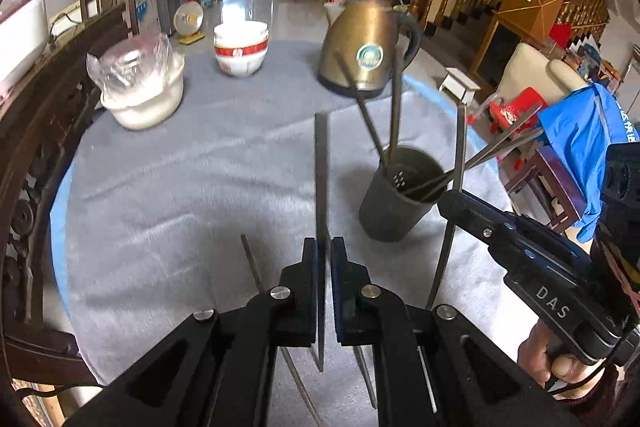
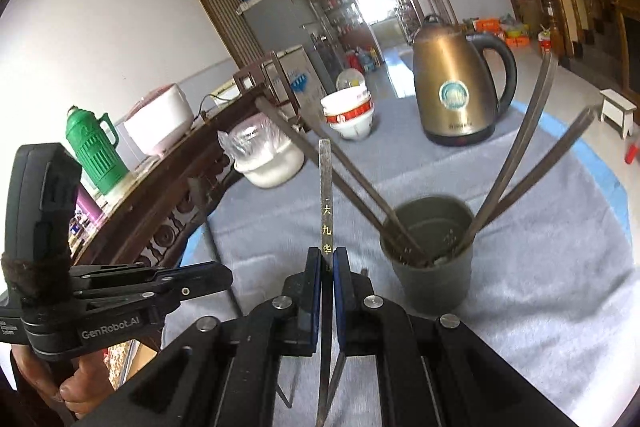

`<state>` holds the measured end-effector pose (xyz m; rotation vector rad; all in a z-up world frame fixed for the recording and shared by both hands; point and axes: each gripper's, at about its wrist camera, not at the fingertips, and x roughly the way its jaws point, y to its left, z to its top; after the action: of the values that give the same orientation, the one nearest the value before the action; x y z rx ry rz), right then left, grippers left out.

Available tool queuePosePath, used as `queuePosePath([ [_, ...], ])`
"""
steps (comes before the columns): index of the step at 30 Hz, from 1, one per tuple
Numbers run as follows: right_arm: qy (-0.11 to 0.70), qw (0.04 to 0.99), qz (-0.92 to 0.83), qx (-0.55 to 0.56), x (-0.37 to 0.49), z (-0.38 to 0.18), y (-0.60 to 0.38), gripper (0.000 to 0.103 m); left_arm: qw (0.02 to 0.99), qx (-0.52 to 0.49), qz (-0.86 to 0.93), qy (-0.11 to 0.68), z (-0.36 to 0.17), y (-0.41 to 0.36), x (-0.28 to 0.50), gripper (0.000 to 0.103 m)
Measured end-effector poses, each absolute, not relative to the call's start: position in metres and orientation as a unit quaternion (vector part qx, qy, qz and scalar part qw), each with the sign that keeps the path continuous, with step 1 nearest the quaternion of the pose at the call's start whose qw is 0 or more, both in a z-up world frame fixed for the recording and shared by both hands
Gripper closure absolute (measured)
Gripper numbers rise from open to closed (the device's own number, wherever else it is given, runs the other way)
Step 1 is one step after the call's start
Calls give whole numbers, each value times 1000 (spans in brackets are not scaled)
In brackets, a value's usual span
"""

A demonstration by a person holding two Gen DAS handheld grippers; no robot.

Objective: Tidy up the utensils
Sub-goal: 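Lift both held chopsticks off the cloth and carry them toward the grey cup, then position both held chopsticks above the grey cup rim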

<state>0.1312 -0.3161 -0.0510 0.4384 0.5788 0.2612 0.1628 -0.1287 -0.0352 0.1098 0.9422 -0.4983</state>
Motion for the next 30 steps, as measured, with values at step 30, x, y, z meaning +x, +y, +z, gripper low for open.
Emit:
queuePosePath([
  [30, 270, 916, 102, 278, 106, -58, -364, 96, 787, 46, -238, 567, -119, -121, 226, 87],
])
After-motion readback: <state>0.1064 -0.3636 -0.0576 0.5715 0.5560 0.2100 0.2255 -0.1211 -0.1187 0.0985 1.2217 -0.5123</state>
